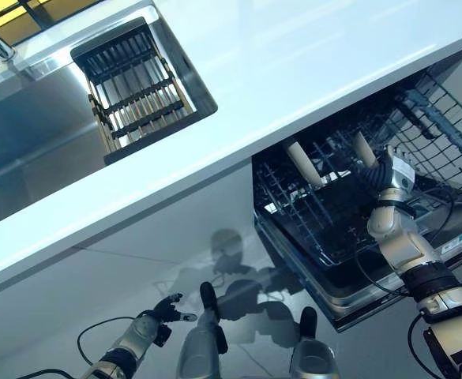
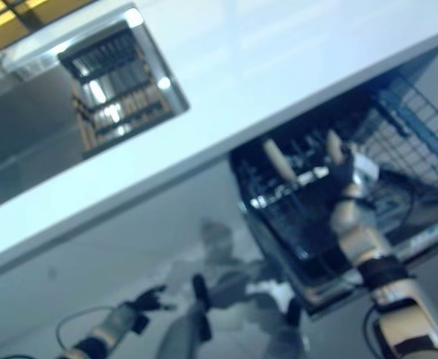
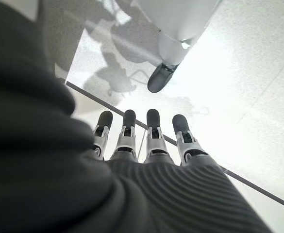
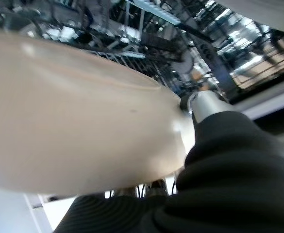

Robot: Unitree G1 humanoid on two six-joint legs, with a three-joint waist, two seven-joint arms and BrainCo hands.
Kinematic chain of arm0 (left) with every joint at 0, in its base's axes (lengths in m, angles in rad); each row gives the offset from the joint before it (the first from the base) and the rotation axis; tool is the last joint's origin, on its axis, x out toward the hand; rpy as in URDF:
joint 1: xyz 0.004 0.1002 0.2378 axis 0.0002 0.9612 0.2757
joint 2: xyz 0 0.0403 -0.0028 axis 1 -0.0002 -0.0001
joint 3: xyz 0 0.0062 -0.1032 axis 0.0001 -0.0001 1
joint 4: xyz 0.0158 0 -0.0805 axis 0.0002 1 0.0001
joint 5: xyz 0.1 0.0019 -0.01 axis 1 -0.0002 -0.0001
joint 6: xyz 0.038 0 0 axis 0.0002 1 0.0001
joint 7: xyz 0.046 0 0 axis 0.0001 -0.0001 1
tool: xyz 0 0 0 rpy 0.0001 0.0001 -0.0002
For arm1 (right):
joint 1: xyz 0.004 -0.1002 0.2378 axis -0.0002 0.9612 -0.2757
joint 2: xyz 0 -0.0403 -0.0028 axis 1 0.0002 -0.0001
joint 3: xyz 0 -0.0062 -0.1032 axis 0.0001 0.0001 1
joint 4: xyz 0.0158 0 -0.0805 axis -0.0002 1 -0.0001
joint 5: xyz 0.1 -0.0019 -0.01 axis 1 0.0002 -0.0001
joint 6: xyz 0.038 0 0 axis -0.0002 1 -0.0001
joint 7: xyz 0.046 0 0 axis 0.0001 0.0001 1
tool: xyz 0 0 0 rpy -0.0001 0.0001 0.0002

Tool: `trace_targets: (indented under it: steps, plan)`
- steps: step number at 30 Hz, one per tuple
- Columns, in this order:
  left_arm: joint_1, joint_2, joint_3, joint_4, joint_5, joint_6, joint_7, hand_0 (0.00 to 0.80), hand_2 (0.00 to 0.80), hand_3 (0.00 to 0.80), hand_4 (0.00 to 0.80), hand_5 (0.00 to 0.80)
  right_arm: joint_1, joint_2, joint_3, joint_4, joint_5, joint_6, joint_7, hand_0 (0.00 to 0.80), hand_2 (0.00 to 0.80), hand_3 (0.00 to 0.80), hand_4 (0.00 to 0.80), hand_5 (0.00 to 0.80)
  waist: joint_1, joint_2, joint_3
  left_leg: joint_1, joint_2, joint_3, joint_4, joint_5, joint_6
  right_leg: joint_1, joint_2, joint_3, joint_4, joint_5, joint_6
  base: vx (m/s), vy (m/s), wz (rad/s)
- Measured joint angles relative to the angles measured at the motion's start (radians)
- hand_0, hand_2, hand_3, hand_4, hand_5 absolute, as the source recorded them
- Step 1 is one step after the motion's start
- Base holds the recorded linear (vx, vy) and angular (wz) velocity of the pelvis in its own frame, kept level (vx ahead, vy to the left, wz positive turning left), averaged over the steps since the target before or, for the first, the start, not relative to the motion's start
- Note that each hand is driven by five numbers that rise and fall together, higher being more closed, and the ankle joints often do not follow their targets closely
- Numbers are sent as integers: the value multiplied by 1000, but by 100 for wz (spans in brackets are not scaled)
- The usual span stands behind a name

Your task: Take plates into dishwasher

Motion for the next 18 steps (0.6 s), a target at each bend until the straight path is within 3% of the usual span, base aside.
trace_targets:
  steps: [18]
  plan:
    - [6, 0, -21, -12, -39, -31, -7, 0, 0, 0, 0, 0, -82, -62, 1, 178, 18, -2, 7, 800, 800, 800, 800, 800, 5, 48, 25, -13, -16, -34, 0, 6, 8, -21, -19, -16, 43, -13, 9, -3, 5, 2]
